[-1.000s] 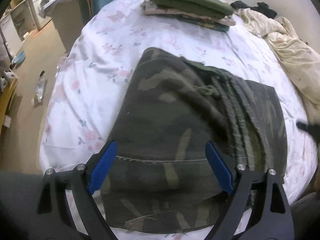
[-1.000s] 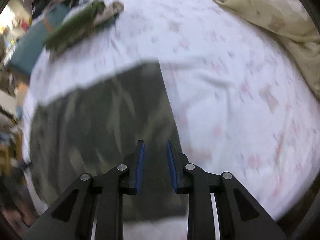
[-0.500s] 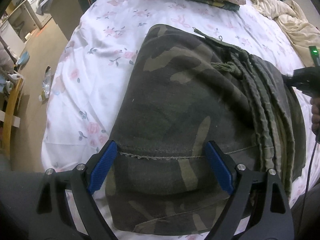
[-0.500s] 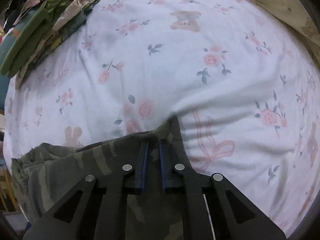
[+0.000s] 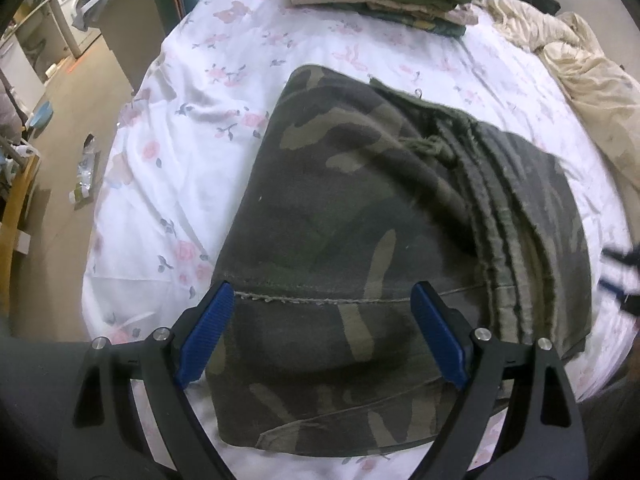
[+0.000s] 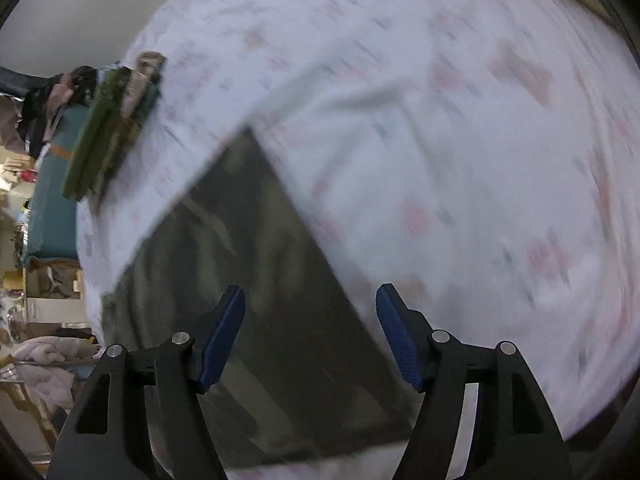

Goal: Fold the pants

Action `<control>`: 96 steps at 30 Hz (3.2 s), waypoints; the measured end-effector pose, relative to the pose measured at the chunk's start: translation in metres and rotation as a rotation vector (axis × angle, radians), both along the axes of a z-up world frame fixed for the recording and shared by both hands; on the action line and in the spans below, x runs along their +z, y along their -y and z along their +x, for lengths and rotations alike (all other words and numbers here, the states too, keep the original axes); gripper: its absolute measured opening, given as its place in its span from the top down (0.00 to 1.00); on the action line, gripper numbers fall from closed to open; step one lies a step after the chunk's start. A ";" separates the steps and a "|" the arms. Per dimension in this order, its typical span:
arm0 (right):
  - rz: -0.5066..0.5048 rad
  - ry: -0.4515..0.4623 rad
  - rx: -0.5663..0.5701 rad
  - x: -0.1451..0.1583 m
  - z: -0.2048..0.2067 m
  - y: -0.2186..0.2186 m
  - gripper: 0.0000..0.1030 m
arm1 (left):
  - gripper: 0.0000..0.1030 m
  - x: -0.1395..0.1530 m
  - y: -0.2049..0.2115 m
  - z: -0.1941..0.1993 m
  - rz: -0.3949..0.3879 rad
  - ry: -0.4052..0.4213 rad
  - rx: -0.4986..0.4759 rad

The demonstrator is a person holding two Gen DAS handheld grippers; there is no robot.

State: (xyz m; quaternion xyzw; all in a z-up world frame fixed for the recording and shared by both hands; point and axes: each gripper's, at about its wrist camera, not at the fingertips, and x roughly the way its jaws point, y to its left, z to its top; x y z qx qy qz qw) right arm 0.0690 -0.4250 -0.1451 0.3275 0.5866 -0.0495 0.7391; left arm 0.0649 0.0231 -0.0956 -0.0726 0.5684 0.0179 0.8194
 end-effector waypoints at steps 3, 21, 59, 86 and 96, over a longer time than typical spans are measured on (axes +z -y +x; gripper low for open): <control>0.030 -0.039 0.047 -0.018 -0.020 -0.007 0.32 | 0.15 0.000 -0.001 -0.003 -0.015 -0.007 0.005; -0.038 0.121 0.271 0.032 -0.044 -0.071 0.87 | 0.15 0.012 -0.014 -0.009 0.011 0.051 0.016; 0.054 0.637 0.821 0.116 -0.084 -0.203 0.77 | 0.93 0.096 0.125 0.068 -0.176 -0.051 -0.423; -0.077 0.489 0.783 0.051 -0.026 -0.252 0.84 | 0.92 0.023 -0.060 0.078 -0.233 -0.157 -0.241; -0.127 0.419 0.866 0.045 -0.013 -0.281 0.84 | 0.85 0.007 -0.048 0.080 -0.167 -0.186 -0.273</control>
